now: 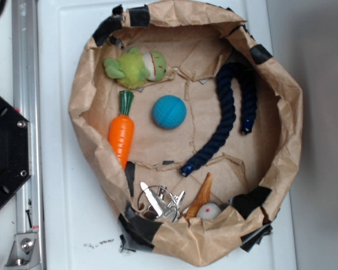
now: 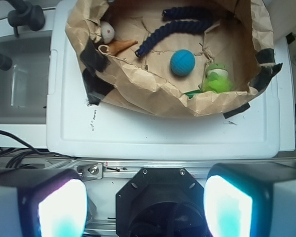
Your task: Grab the blue ball.
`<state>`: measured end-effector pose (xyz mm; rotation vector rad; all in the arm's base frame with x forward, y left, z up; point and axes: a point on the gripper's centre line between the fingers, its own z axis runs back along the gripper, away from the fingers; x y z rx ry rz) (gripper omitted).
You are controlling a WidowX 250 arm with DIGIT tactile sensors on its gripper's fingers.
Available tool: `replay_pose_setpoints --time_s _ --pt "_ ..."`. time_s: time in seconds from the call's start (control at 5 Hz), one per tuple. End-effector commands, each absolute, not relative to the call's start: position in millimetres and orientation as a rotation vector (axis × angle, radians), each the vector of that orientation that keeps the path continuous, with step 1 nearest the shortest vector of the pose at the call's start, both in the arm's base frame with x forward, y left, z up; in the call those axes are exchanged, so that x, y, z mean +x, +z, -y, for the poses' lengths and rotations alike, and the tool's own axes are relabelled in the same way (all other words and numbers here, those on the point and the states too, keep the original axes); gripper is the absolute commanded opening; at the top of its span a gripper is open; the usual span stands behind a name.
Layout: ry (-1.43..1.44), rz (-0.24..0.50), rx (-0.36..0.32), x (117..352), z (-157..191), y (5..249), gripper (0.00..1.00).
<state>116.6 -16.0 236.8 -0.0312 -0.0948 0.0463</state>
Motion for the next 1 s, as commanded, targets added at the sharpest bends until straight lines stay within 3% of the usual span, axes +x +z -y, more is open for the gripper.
replay_pose_setpoints --time_s 0.0,0.4,0.6,0.8 --pt "0.046 0.095 -0.031 117 16 237 1.00" --pt "-0.022 0.156 -0.040 208 -25 191 1.00" --pt "-0.114 0.165 0.008 243 -35 143 1.00" --pt "-0.280 0.064 0.097 258 -36 91 1.00"
